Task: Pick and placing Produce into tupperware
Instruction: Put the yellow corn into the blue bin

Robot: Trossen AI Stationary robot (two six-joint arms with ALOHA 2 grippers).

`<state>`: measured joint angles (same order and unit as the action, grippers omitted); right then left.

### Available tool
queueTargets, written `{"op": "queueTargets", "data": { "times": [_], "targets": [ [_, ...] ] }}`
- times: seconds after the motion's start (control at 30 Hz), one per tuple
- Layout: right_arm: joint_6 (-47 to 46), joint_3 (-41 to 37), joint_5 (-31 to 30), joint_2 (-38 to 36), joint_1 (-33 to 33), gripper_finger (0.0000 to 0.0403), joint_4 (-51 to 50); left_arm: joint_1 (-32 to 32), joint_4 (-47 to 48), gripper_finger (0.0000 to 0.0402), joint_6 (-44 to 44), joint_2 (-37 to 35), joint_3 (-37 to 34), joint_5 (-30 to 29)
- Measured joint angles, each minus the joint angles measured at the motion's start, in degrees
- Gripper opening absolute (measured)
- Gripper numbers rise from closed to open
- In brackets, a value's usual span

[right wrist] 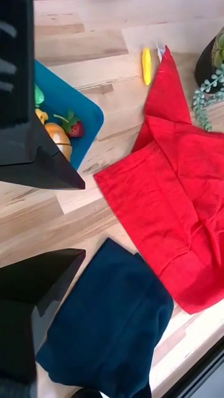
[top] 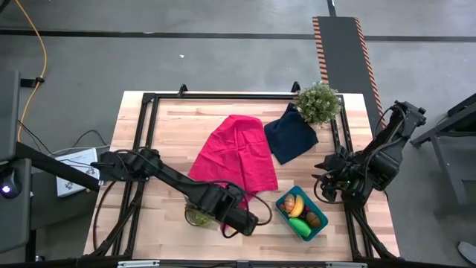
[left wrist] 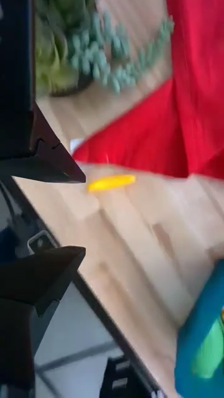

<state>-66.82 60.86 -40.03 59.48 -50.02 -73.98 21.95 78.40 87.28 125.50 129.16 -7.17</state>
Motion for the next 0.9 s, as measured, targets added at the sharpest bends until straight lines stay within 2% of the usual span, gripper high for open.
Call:
{"op": "queueTargets", "data": {
  "times": [0.27, 0.6, 0.9],
  "targets": [
    [0.88, 0.0, 0.0, 0.0, 0.0, 0.0156, -0.17, -0.26, 1.02, 0.0165, -0.88, 3.32, -0.28, 1.75],
    [0.89, 0.0, -0.04, 0.01, 0.0, 0.0156, -0.51, -0.24, -3.84, 0.0166, -2.63, 7.71, -0.02, 4.14],
    [0.89, 0.0, -0.05, 0.0, 0.0, 0.0156, -0.62, -0.21, -3.94, 0.0166, -2.78, 10.46, -0.32, 4.44]
  ]
}}
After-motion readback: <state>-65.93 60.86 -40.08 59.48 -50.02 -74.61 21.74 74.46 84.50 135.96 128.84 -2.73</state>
